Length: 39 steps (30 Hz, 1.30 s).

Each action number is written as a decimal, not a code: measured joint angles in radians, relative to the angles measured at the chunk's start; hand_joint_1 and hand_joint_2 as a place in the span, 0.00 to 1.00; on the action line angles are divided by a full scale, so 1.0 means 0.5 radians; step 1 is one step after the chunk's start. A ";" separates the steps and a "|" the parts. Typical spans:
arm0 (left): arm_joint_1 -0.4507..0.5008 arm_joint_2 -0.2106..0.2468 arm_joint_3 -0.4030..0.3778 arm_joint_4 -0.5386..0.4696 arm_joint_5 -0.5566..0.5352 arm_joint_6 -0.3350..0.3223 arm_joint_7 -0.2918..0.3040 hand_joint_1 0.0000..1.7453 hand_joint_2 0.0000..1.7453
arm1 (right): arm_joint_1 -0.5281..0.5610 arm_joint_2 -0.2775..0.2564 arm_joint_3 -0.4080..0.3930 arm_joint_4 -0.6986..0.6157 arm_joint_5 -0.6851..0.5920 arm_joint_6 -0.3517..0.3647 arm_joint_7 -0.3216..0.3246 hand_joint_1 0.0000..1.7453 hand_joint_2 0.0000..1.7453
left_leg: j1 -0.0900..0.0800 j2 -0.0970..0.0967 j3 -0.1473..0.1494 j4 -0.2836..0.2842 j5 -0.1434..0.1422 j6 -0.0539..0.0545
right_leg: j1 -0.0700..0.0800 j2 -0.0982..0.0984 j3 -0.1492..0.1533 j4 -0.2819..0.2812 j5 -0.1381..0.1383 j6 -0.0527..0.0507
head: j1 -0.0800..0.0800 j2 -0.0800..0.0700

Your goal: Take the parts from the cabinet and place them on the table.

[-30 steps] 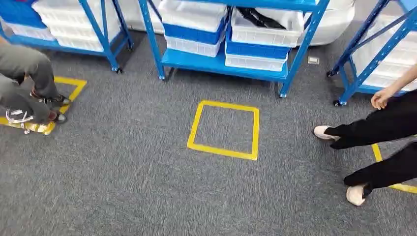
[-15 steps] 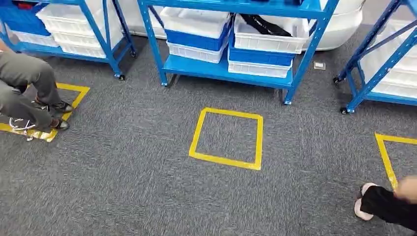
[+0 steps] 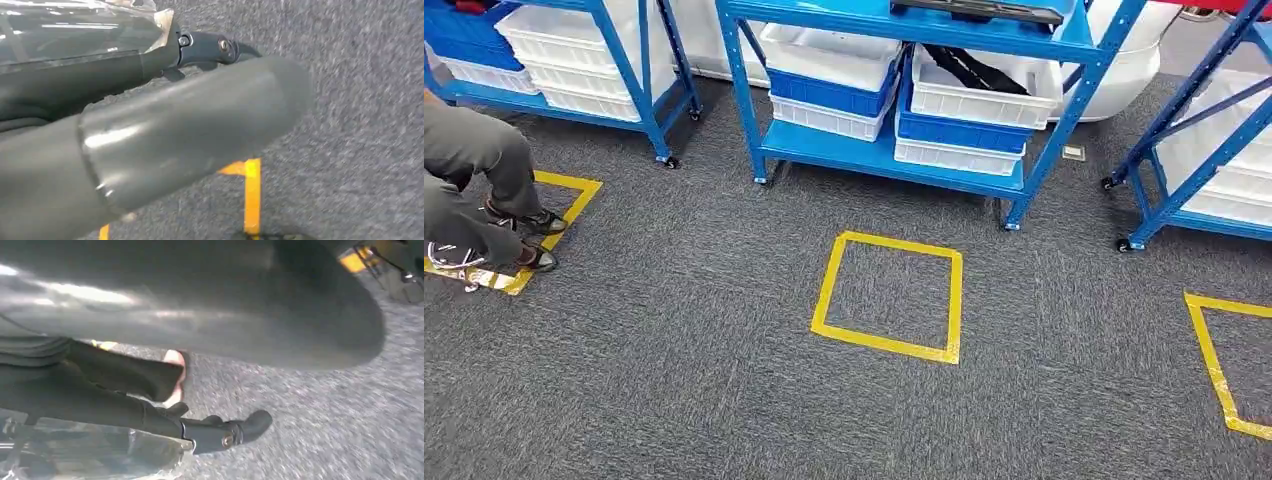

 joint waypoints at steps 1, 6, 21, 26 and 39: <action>-0.002 0.003 0.006 0.000 0.000 0.000 0.001 0.00 0.00 | 0.001 0.002 -0.003 0.000 0.000 0.001 -0.001 0.00 0.00 | -0.009 0.000 0.009 0.000 -0.014 0.020 | 0.003 0.000 -0.125 0.206 -0.076 -0.018 | 0.002 0.000; 0.002 0.002 0.021 0.000 0.011 0.000 0.006 0.00 0.00 | 0.018 -0.001 -0.009 0.000 0.005 0.005 -0.002 0.00 0.00 | -0.054 -0.033 0.077 0.000 -0.069 0.047 | 0.030 0.001 -0.250 0.150 0.097 0.021 | 0.003 0.000; 0.002 0.001 0.079 -0.002 0.060 -0.002 0.015 0.00 0.00 | 0.012 0.015 -0.011 -0.004 0.026 0.041 0.003 0.00 0.00 | 0.029 0.004 -0.215 0.374 -0.081 -0.134 | -0.011 0.011 0.105 -0.219 0.128 -0.089 | -0.019 0.000; -0.005 0.000 0.080 -0.001 0.066 0.002 0.016 0.00 0.00 | -0.010 0.018 -0.011 -0.005 0.037 0.041 0.003 0.00 0.00 | -0.001 -0.007 -0.039 0.047 -0.019 -0.079 | -0.009 0.011 0.195 -0.277 0.052 -0.007 | -0.029 0.000; 0.006 -0.014 0.092 0.002 0.071 0.002 0.015 0.00 0.00 | 0.025 0.000 -0.010 -0.004 0.083 0.047 0.024 0.00 0.00 | -0.030 -0.041 0.270 -0.010 -0.232 0.031 | 0.032 -0.002 -0.240 -0.128 0.305 0.023 | -0.002 0.000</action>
